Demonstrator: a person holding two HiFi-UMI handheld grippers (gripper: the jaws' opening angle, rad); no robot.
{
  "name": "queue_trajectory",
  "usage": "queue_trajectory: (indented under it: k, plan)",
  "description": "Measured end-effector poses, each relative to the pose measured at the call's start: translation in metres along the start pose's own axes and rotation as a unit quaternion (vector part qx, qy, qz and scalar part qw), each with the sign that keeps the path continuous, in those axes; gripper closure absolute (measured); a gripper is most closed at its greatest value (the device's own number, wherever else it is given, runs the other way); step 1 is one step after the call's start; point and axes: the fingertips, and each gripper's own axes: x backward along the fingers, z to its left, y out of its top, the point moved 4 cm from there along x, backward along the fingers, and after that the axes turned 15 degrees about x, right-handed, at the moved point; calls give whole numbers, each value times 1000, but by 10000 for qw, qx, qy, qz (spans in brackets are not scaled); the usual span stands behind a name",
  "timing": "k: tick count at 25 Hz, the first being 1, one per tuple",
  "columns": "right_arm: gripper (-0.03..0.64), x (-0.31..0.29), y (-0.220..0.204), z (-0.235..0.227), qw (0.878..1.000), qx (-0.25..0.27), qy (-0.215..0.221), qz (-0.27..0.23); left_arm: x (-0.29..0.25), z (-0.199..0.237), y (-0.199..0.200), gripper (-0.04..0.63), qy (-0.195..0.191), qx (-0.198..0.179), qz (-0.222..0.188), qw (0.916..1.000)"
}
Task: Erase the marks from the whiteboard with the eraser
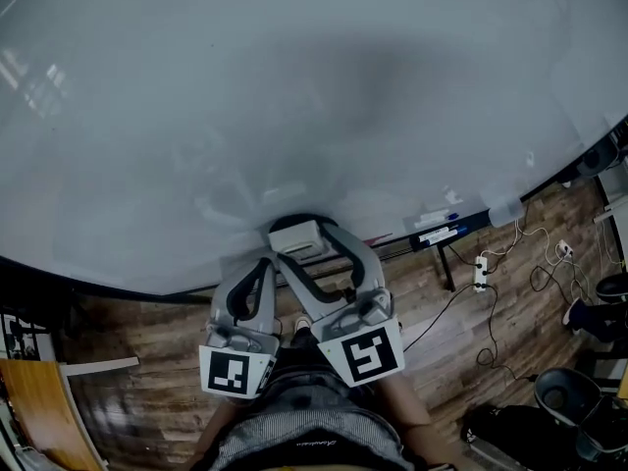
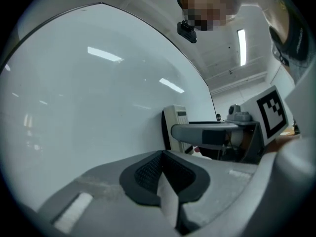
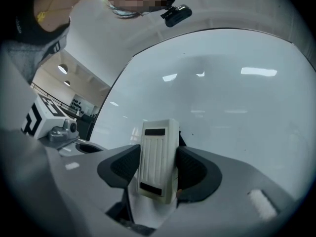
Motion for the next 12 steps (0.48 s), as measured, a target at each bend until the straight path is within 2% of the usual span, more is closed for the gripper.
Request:
queue_trajectory:
  k: [7,12]
  plan:
    - [373,4,-5,-1,9999,-88,-50,46,-8,-3,-9,592,-272,-76,124,9995]
    - [373,15,-10,-18,10000,-16,-65,37,-24,-14,-7,592,-172,-96,116,9997]
